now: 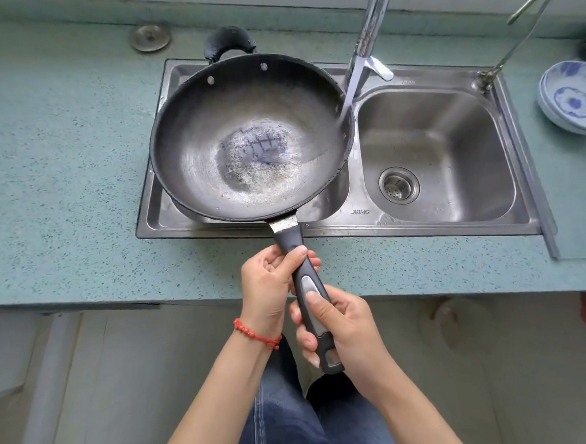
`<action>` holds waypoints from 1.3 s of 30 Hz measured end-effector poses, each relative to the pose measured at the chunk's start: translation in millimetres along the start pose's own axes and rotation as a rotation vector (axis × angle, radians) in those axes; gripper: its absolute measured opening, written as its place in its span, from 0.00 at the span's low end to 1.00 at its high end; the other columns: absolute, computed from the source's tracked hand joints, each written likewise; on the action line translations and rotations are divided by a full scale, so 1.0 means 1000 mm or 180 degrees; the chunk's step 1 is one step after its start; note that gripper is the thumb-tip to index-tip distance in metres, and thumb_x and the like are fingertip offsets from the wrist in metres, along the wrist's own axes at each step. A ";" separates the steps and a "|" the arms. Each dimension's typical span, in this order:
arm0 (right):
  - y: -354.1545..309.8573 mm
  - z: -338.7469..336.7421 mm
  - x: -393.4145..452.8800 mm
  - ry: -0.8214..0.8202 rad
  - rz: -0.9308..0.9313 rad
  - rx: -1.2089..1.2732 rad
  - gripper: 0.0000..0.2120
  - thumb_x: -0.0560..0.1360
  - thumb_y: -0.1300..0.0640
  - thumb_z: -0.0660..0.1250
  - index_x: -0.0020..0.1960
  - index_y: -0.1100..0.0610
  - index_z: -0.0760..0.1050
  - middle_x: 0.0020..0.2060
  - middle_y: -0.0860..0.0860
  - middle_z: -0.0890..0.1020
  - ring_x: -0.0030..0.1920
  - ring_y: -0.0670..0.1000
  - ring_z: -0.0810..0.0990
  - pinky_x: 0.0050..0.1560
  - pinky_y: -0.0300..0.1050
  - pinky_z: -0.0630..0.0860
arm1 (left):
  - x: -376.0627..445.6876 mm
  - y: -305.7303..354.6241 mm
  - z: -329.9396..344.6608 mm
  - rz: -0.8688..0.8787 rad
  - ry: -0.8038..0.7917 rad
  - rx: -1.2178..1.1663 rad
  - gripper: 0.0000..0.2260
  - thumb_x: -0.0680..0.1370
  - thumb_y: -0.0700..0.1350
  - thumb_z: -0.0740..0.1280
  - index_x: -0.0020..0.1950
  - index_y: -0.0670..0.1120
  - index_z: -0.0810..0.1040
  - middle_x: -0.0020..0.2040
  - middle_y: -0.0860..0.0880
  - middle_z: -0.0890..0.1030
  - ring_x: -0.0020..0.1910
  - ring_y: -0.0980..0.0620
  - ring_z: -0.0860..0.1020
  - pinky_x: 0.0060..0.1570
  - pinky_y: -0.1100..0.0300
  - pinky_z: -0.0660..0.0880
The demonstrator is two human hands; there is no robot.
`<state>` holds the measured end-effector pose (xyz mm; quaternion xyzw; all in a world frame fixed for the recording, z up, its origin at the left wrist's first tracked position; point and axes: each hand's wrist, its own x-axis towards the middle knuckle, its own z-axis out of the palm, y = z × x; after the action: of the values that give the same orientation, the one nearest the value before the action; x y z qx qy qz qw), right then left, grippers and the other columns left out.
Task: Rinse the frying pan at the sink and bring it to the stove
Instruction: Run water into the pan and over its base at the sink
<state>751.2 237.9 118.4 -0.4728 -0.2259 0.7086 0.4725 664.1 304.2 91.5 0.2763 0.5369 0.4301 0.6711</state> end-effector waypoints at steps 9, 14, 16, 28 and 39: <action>0.002 0.002 -0.014 0.0013 0.0077 0.0011 0.10 0.78 0.63 0.57 0.40 0.65 0.73 0.30 0.53 0.77 0.23 0.49 0.73 0.20 0.39 0.71 | -0.016 -0.008 -0.003 -0.0147 -0.0007 -0.0097 0.05 0.73 0.36 0.66 0.38 0.37 0.78 0.30 0.48 0.84 0.32 0.54 0.82 0.30 0.65 0.77; 0.003 0.007 -0.008 0.0072 0.0147 0.0208 0.13 0.77 0.62 0.58 0.37 0.62 0.75 0.29 0.54 0.78 0.24 0.49 0.74 0.21 0.39 0.72 | -0.012 -0.007 -0.006 -0.0221 -0.0014 -0.0032 0.07 0.74 0.37 0.66 0.36 0.38 0.79 0.31 0.47 0.84 0.31 0.53 0.82 0.30 0.64 0.78; 0.005 0.009 -0.003 0.0104 0.0145 0.0282 0.14 0.77 0.62 0.58 0.36 0.61 0.76 0.29 0.54 0.78 0.24 0.49 0.74 0.21 0.40 0.72 | -0.008 -0.006 -0.008 -0.0229 -0.0007 0.0039 0.07 0.74 0.38 0.66 0.36 0.38 0.79 0.30 0.47 0.84 0.30 0.53 0.82 0.30 0.64 0.78; -0.003 0.009 0.039 0.0271 0.0220 -0.0271 0.11 0.77 0.62 0.60 0.40 0.65 0.77 0.30 0.53 0.84 0.26 0.51 0.81 0.26 0.40 0.77 | 0.031 0.002 -0.014 -0.0531 -0.0093 -0.0006 0.10 0.74 0.39 0.66 0.34 0.37 0.79 0.30 0.47 0.84 0.28 0.51 0.81 0.30 0.63 0.78; -0.025 0.008 0.058 0.0208 0.0408 -0.0795 0.11 0.75 0.59 0.63 0.36 0.59 0.78 0.28 0.53 0.83 0.25 0.52 0.81 0.25 0.37 0.75 | 0.054 0.008 -0.022 -0.0668 -0.0313 0.0083 0.10 0.74 0.40 0.66 0.39 0.34 0.79 0.30 0.46 0.84 0.31 0.52 0.82 0.29 0.64 0.77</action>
<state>749.5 301.5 114.2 -0.5642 -0.2662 0.6879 0.3709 643.9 353.3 66.6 0.2481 0.5349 0.3364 0.7343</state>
